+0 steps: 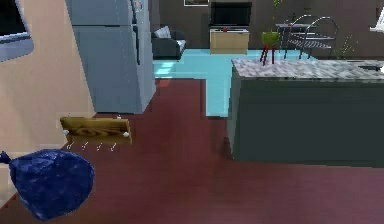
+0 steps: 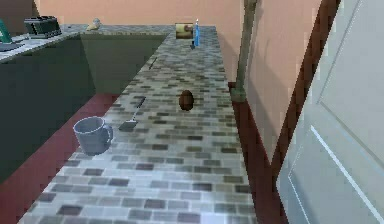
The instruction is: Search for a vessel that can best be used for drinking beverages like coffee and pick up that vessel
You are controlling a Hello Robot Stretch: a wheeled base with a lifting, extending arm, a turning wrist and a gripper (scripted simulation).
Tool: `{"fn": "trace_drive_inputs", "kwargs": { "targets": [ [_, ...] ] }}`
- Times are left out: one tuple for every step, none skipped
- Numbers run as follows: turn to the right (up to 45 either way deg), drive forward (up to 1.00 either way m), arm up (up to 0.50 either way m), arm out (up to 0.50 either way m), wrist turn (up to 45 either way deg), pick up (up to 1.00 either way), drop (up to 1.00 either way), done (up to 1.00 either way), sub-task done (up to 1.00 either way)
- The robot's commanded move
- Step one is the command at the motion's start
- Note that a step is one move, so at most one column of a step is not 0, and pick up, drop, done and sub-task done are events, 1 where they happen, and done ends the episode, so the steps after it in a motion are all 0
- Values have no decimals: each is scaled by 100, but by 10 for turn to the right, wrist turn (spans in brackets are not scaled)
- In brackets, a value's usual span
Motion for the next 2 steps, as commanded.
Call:
{"fn": "trace_drive_inputs", "kwargs": {
  "targets": [
    [-210, 0, 0, 0, 0, 0, 0, 0, 0],
    [0, 0, 50, 0, 0, 0, 0, 0, 0]
  ]
}}
